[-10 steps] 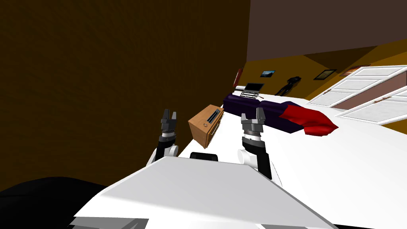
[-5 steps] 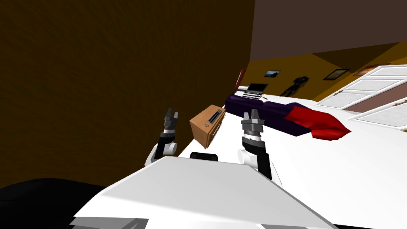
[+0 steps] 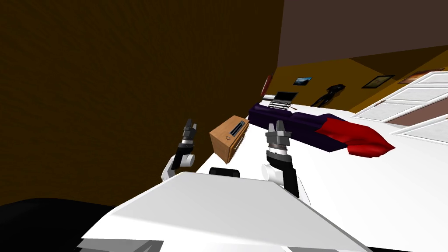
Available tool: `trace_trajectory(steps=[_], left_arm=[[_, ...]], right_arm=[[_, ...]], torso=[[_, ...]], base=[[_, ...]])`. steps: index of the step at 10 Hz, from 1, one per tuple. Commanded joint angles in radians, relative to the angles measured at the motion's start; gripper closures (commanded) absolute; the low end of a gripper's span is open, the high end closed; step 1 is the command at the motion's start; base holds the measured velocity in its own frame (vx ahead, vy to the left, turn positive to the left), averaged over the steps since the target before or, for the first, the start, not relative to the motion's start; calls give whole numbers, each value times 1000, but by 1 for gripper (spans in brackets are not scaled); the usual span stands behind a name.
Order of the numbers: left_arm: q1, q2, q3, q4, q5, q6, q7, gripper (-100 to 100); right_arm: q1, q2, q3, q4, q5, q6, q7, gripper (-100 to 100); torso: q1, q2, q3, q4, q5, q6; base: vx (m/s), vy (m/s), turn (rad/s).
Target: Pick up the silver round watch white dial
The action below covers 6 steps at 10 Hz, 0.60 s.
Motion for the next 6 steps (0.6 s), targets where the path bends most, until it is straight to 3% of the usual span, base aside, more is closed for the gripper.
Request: trace_trajectory(steps=[1, 6], left_arm=[[-37, 6, 17, 25, 9, 50, -6, -100], [-101, 16, 48, 76, 25, 172, -18, -100]], right_arm=[[0, 0, 0, 0, 0, 0, 0, 0], [0, 0, 0, 0, 0, 0, 0, 0]], torso=[[0, 0, 0, 0, 0, 0], [0, 0, 0, 0, 0, 0]], base=[[3, -2, 59], [3, -6, 39]])
